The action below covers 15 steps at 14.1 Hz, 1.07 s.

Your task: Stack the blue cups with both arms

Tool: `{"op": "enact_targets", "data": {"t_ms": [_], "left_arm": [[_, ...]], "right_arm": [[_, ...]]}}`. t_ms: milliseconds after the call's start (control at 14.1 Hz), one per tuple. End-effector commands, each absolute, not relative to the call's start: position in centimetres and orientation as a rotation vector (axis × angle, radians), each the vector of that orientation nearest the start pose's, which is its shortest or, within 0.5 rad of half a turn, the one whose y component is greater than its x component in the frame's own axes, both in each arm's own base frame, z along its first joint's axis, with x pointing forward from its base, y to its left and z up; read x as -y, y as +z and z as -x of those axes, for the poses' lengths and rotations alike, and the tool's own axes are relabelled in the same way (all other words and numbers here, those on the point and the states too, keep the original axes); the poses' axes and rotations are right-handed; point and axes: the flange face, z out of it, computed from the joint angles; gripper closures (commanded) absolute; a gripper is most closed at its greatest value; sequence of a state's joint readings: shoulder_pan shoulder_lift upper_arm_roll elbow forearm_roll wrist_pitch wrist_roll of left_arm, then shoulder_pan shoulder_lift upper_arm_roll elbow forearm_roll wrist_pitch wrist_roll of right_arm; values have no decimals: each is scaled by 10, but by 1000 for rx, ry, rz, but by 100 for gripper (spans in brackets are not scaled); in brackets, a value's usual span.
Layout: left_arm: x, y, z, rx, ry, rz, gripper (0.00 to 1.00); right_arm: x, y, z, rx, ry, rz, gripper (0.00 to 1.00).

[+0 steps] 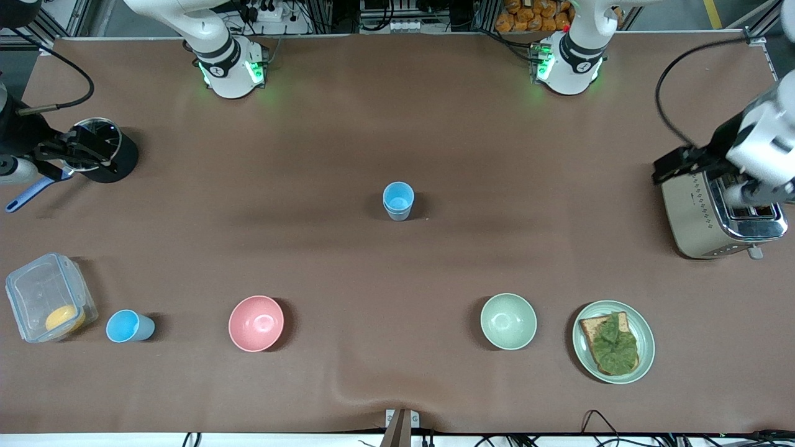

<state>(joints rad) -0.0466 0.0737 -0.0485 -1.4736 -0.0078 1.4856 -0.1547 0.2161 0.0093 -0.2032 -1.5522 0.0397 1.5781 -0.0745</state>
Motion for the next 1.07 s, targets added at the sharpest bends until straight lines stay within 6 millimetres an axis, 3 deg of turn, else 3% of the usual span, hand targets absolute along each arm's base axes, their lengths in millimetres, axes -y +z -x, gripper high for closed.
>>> {"op": "enact_targets", "data": {"t_ms": [0, 284, 994], "left_arm": [[41, 632, -551, -27, 113, 3121, 0], [34, 642, -542, -144, 121, 3109, 0], [37, 647, -539, -131, 101, 3108, 0]], "right_arm": [[-8, 637, -552, 141, -34, 3089, 0], [-7, 637, -552, 136, -32, 3087, 0], [-6, 636, -553, 134, -27, 3083, 0]]}}
